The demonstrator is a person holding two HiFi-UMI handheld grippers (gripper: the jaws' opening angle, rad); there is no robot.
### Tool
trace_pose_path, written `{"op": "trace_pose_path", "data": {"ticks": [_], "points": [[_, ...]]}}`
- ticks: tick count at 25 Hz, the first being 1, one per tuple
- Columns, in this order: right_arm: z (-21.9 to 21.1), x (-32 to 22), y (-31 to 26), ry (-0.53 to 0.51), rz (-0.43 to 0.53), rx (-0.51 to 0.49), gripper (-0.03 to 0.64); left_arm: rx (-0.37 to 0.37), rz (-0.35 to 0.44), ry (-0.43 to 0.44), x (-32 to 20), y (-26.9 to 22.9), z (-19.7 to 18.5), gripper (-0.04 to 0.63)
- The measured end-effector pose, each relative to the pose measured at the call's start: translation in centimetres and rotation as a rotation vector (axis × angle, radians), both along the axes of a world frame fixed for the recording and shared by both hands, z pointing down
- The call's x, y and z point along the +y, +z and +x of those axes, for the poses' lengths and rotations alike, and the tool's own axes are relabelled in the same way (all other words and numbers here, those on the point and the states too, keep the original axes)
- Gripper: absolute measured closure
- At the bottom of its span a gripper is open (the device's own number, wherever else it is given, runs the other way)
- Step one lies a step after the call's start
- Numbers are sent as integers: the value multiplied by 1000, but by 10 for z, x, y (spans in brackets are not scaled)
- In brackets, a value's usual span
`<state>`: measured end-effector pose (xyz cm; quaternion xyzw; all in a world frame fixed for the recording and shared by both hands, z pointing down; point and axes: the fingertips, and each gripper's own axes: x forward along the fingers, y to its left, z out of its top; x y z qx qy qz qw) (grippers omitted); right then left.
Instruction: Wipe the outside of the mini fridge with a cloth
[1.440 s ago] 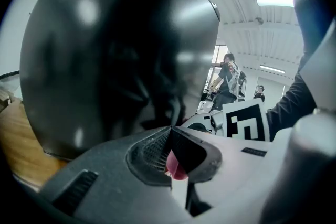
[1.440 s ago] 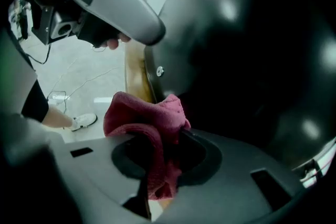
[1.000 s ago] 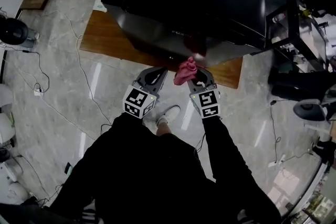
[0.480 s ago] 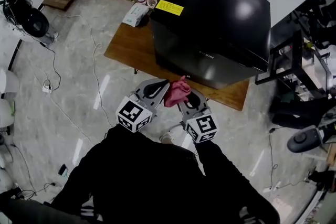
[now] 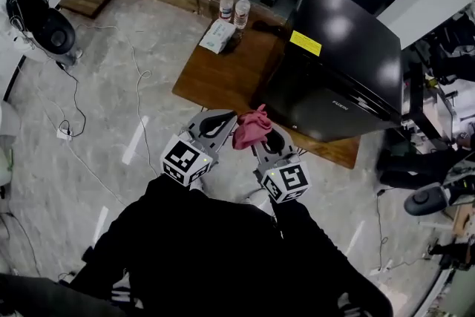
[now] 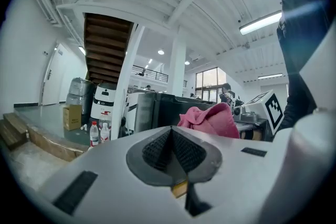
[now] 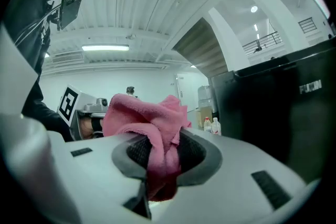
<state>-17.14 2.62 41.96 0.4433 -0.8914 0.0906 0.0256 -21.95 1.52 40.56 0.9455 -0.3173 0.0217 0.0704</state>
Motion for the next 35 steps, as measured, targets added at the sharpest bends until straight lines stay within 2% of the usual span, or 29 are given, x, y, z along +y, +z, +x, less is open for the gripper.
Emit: {"op": "trace_pose_path", "data": {"ticks": [4, 10, 18, 25, 29, 35], "points": [[-53, -19, -5, 52, 25, -22, 518, 7, 25, 3, -19, -4, -59, 591], [-103, -57, -27, 135, 61, -42, 517, 27, 29, 2, -61, -21, -112, 591], [-107, -116, -30, 158, 61, -124, 517, 48, 53, 19, -119, -29, -107, 591], [-88, -200, -50, 180, 82, -220, 515, 14, 78, 5, -203, -52, -94, 591], [-84, -237, -59, 182, 103, -254, 515, 22, 95, -10, -244, -64, -87, 591], [-62, -287, -59, 278, 136, -302, 515, 25, 115, 37, -296, -62, -73, 591]]}}
